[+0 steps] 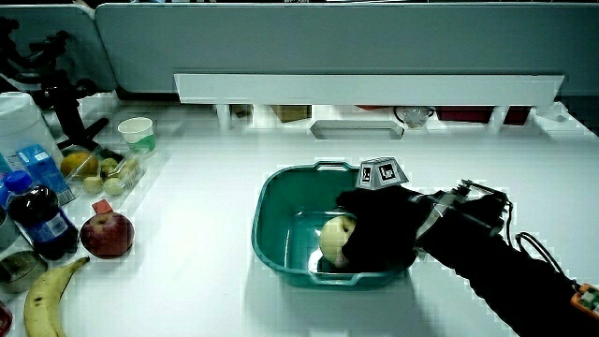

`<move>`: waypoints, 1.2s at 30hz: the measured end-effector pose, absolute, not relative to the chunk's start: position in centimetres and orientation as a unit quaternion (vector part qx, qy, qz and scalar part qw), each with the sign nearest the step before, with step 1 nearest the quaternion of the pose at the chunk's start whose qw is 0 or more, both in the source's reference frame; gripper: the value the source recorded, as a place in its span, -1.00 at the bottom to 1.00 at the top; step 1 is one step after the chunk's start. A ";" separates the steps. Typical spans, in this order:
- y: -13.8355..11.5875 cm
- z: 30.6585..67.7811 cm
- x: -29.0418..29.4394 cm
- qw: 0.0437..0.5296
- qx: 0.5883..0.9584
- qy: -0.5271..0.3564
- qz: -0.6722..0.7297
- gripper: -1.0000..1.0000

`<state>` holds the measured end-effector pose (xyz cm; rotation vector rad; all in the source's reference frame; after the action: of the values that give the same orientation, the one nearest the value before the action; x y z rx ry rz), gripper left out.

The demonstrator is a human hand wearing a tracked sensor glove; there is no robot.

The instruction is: Pick pear from plate

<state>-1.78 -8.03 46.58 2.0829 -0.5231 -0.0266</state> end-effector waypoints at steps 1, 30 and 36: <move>-8.1 46.7 -1.7 0.474 0.856 -0.208 -0.007 0.07; -7.5 45.5 -2.1 0.399 0.885 -0.240 -0.002 1.00; -7.6 44.2 -2.1 0.384 0.889 -0.250 0.004 1.00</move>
<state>-2.13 -7.62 44.24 2.2653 -0.6372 0.0112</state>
